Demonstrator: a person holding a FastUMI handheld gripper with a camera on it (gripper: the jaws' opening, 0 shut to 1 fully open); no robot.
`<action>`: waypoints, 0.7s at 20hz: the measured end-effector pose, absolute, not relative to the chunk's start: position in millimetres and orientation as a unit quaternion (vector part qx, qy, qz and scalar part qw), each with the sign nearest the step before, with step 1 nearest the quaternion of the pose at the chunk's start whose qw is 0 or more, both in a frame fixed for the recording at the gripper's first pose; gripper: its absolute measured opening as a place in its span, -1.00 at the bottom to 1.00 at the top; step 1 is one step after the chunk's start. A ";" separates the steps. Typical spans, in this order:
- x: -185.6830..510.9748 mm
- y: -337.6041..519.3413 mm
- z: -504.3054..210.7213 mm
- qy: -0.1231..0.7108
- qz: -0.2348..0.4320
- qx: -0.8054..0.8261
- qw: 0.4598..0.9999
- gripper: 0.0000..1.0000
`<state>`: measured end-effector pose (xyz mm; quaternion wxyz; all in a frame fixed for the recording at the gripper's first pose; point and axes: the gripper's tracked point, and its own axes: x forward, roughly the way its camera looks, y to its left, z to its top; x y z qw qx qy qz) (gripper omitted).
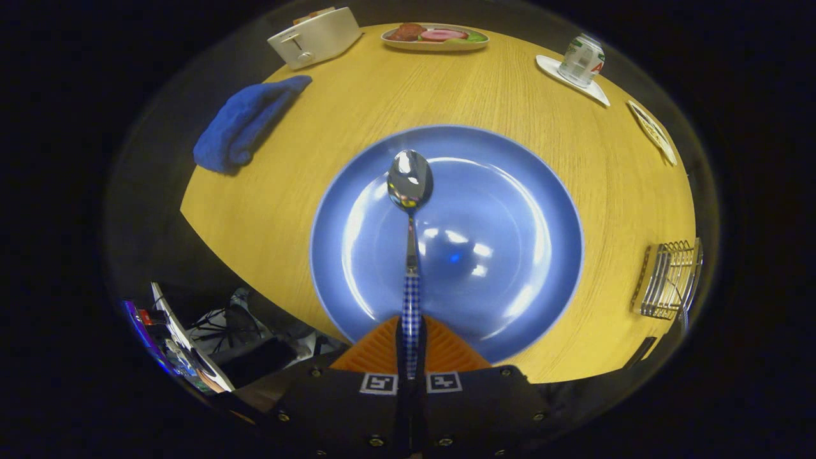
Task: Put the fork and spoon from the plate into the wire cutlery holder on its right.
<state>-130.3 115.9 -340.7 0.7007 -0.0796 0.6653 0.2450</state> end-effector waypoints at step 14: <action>-117.7 68.7 -294.3 0.667 0.256 -0.128 0.688 -0.96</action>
